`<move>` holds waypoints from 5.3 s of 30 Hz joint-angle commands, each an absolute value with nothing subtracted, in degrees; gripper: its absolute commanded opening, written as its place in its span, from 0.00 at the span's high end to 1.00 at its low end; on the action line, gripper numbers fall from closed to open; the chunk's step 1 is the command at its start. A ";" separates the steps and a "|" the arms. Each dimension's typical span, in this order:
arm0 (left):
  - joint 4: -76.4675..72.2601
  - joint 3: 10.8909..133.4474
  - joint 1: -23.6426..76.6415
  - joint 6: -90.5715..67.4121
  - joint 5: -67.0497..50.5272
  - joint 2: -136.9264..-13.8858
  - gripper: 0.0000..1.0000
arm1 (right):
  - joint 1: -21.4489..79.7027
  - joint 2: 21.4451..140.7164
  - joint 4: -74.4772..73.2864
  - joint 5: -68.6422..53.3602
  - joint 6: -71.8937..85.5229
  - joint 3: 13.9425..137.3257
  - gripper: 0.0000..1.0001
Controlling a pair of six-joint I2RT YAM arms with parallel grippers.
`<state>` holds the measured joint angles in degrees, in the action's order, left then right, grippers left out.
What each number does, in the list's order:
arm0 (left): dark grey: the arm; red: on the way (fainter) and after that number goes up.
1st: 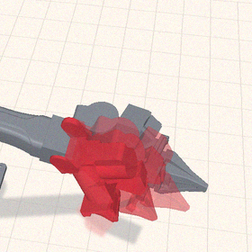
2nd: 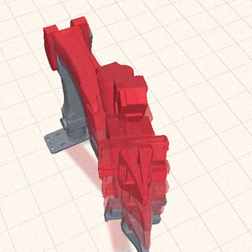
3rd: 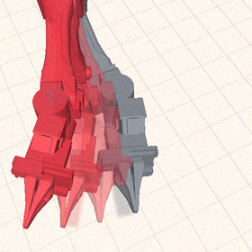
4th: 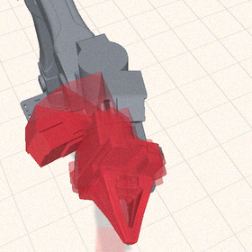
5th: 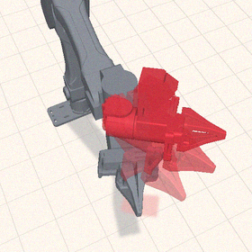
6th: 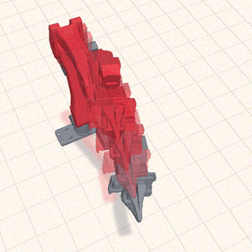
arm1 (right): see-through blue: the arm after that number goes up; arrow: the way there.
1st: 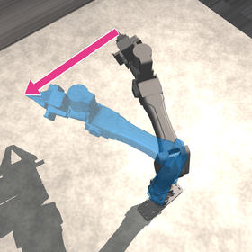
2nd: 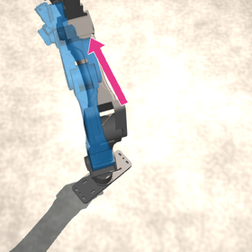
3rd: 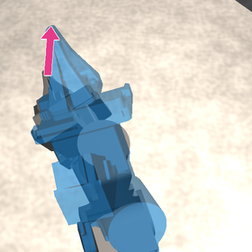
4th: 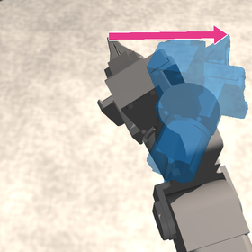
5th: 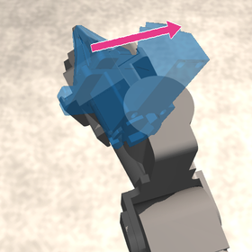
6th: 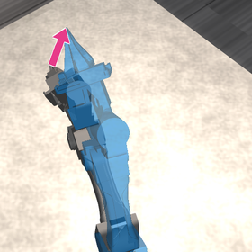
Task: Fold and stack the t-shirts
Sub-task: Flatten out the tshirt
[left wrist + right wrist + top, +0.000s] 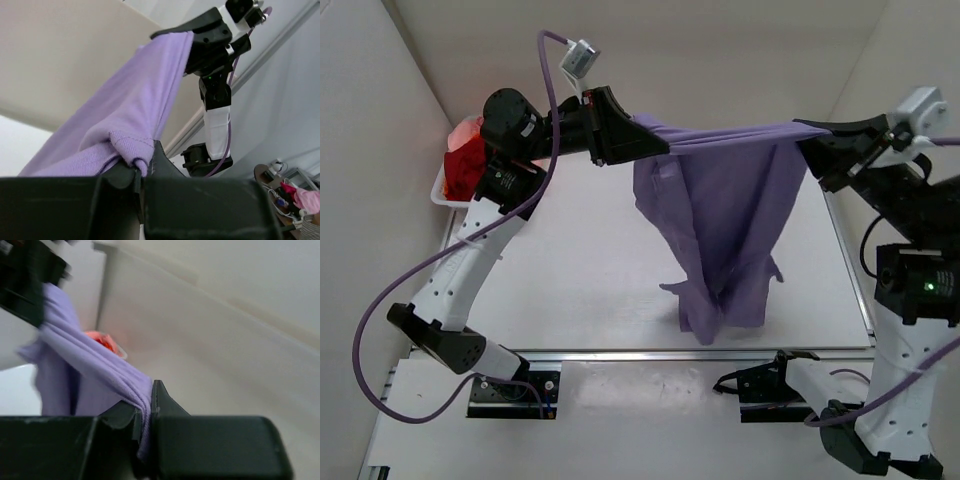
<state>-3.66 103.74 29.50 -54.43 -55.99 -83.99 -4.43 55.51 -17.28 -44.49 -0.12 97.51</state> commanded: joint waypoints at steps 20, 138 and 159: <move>30.02 117.02 10.55 -34.37 -27.81 -108.24 0.96 | 1.14 101.45 -19.73 -12.37 -3.24 120.41 0.84; 25.05 52.31 15.72 -25.66 -9.77 -85.07 0.23 | 25.84 74.36 -54.76 -1.58 19.25 59.86 1.00; 8.36 43.85 15.64 -39.55 4.92 -89.82 0.36 | 24.61 74.01 -51.59 -5.45 18.72 58.18 1.00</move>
<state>12.91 43.86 15.44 -37.89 2.79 -88.84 24.99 75.81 -53.06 -4.71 19.35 58.72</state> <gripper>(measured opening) 0.643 0.007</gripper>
